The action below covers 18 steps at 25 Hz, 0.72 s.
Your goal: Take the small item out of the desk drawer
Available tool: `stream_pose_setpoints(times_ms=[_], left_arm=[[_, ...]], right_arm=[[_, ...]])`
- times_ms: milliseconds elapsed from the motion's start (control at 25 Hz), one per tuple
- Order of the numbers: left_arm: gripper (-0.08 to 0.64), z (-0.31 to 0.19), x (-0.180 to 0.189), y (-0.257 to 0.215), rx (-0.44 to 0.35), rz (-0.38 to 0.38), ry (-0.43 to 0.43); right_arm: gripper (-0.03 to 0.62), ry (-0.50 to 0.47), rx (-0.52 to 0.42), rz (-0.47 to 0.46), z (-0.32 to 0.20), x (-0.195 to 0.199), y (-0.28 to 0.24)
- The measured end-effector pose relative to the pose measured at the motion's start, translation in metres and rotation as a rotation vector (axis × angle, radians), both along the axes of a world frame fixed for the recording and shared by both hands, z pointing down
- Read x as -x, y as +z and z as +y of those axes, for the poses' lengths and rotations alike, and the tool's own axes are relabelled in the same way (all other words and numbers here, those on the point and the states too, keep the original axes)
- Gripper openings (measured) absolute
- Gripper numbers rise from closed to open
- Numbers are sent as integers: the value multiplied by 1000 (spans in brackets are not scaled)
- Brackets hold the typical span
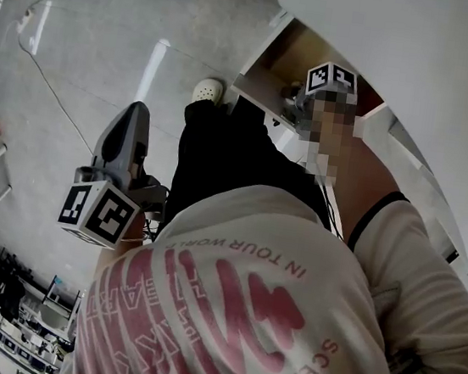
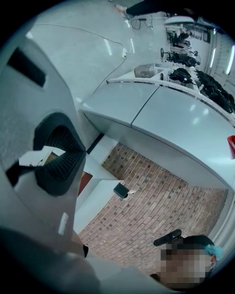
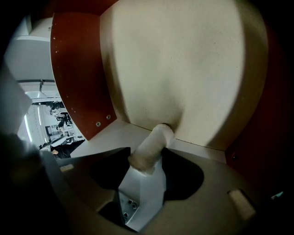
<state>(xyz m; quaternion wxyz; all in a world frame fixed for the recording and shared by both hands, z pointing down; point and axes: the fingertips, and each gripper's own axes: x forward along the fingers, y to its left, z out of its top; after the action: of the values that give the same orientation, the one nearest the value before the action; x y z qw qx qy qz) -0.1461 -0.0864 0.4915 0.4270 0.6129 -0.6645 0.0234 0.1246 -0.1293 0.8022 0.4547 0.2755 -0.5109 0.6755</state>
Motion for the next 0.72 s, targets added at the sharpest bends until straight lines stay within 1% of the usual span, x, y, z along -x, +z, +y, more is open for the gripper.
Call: stream_pose_setpoints(times_ms=[240,400,480,720], left_arm=[[6,18,-1,2,-13,8,-44],[6,29,-5,5,-16,23,-76],[6,34,-8,4,-19,30,-81],[6,43,-10,0,-15,37,-86]], right_arm=[[221,-6,-15,8,1,-1,-1],[185,-18,-52,12,3,0,-3],[167,-28,-72,12,4,1,-7],[158,-25,-94,6,6,0,-13]])
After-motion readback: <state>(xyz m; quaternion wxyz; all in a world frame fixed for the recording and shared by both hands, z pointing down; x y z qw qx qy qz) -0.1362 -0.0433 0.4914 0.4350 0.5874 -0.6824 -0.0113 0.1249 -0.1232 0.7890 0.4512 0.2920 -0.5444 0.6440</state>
